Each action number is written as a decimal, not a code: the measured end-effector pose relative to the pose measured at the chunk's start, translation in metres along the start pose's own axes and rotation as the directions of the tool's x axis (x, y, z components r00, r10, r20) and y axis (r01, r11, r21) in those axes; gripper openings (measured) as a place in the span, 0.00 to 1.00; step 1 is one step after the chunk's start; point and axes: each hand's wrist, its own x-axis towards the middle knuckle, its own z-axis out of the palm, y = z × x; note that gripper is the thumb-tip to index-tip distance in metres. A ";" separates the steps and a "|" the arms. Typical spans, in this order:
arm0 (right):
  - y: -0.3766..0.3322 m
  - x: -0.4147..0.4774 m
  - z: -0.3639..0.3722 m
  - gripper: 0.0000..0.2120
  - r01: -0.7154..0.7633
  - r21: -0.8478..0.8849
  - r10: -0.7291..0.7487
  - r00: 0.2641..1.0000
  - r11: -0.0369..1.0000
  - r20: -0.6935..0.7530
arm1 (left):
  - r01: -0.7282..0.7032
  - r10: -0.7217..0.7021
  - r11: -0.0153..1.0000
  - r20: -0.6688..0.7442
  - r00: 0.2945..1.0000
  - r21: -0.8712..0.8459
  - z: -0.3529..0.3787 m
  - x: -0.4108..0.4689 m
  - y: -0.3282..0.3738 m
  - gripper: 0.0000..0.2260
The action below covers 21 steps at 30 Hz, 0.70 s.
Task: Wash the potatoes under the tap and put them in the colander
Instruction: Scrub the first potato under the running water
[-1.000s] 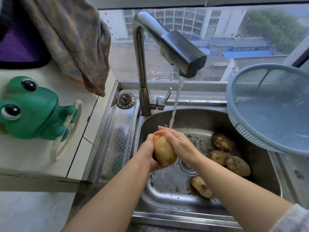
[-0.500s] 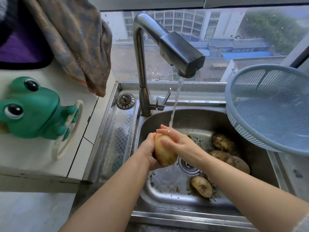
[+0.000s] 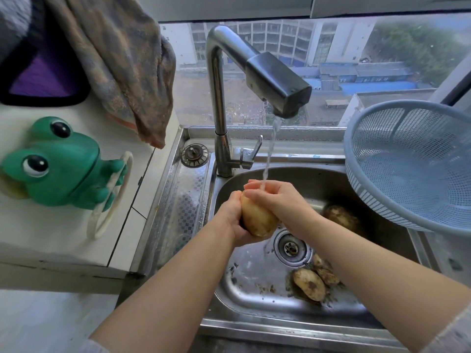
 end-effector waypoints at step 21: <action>0.021 0.015 0.004 0.25 -0.094 0.195 0.140 0.961 0.976 -0.238 | -0.527 0.545 0.738 0.089 0.834 0.421 0.009 -0.023 -0.031 0.17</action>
